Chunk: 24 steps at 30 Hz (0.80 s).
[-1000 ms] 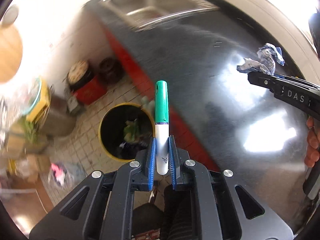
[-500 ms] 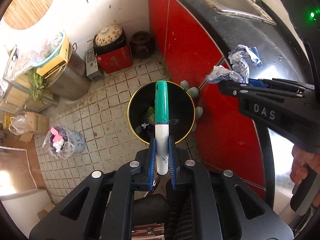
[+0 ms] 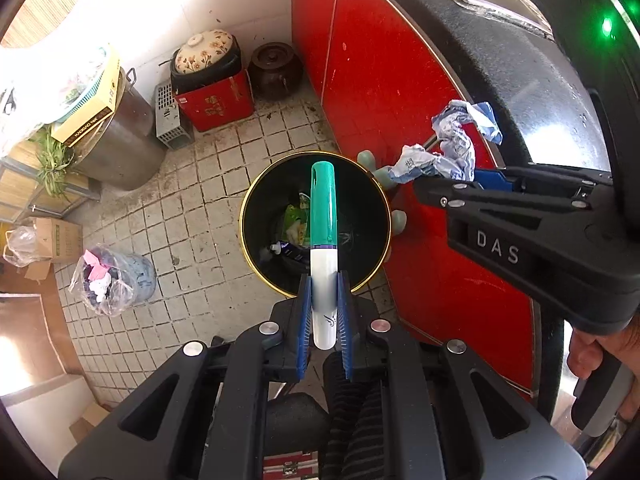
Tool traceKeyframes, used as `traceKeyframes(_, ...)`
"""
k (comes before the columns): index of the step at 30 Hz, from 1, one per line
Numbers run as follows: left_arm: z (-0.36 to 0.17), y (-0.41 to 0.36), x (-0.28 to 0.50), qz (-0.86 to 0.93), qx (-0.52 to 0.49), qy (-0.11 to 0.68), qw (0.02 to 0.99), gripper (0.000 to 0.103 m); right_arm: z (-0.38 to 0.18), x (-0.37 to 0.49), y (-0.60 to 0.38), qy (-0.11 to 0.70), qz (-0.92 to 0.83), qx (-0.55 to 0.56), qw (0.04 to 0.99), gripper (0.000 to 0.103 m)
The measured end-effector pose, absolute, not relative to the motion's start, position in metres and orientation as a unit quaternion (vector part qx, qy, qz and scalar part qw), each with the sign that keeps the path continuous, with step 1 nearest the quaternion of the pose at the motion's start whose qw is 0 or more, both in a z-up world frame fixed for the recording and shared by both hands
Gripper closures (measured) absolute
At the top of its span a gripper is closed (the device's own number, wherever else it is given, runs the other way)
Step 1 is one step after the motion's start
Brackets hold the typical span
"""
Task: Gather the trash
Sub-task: 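Carry the marker and foil over the bin and open both tools, then swing both tools back over the countertop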
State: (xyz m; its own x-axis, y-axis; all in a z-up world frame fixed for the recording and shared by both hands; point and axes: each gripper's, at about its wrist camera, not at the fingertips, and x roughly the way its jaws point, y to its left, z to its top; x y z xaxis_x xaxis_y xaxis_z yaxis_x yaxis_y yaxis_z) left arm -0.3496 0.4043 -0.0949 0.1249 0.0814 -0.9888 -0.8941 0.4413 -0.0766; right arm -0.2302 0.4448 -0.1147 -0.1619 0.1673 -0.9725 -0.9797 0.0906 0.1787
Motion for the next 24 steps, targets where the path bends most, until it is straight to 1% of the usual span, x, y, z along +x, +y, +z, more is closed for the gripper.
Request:
traceKeyframes(6, -0.106, 0.413, -0.351, 0.37, -0.383, 0.546, 0.647, 0.091, -0.116, -0.227, 0.445, 0.528, 0.555, -0.383, 0.517, 0.08)
traceKeyframes(8, -0.106, 0.414, -0.35, 0.365, -0.386, 0.547, 0.647, 0.091, -0.114, -0.228, 0.448, 0.529, 0.561, -0.379, 0.513, 0.078)
traceKeyframes(9, -0.104, 0.414, -0.349, 0.363, -0.385, 0.546, 0.649, 0.09, -0.11, -0.227, 0.448, 0.529, 0.565, -0.373, 0.512, 0.076)
traceKeyframes(10, -0.102, 0.415, -0.349, 0.364, -0.383, 0.545, 0.651, 0.089, -0.106, -0.227, 0.448, 0.527, 0.572, -0.365, 0.512, 0.066)
traceKeyframes(11, -0.1, 0.417, -0.351, 0.364, -0.382, 0.542, 0.654, 0.081, -0.098, -0.227, 0.448, 0.524, 0.578, -0.355, 0.515, 0.043)
traceKeyframes(12, -0.095, 0.419, -0.354, 0.365, -0.381, 0.537, 0.658, 0.065, -0.091, -0.226, 0.448, 0.519, 0.585, -0.347, 0.518, 0.03)
traceKeyframes(13, -0.089, 0.421, -0.357, 0.37, -0.378, 0.532, 0.661, 0.052, -0.08, -0.224, 0.448, 0.514, 0.593, -0.334, 0.523, 0.017)
traceKeyframes(14, -0.084, 0.422, -0.358, 0.376, -0.374, 0.526, 0.665, 0.033, -0.072, -0.222, 0.448, 0.513, 0.598, -0.326, 0.523, 0.016)
traceKeyframes(15, -0.076, 0.424, -0.361, 0.384, -0.365, 0.518, 0.672, 0.027, -0.066, -0.22, 0.449, 0.513, 0.602, -0.32, 0.522, 0.016)
traceKeyframes(16, -0.071, 0.425, -0.361, 0.387, -0.359, 0.516, 0.674, 0.026, -0.058, -0.218, 0.448, 0.512, 0.607, -0.312, 0.522, 0.013)
traceKeyframes(17, -0.067, 0.427, -0.362, 0.389, -0.354, 0.517, 0.675, 0.021, -0.048, -0.214, 0.447, 0.508, 0.612, -0.303, 0.525, 0.009)
traceKeyframes(18, -0.061, 0.429, -0.362, 0.393, -0.35, 0.517, 0.675, 0.018, -0.037, -0.209, 0.445, 0.504, 0.617, -0.292, 0.53, 0.007)
traceKeyframes(22, -0.041, 0.436, -0.352, 0.417, -0.333, 0.508, 0.676, 0.014, 0.009, -0.179, 0.423, 0.469, 0.627, -0.247, 0.572, 0.007)
traceKeyframes(24, -0.031, 0.437, -0.337, 0.418, -0.315, 0.501, 0.69, 0.014, 0.032, -0.148, 0.393, 0.427, 0.603, -0.236, 0.631, 0.007)
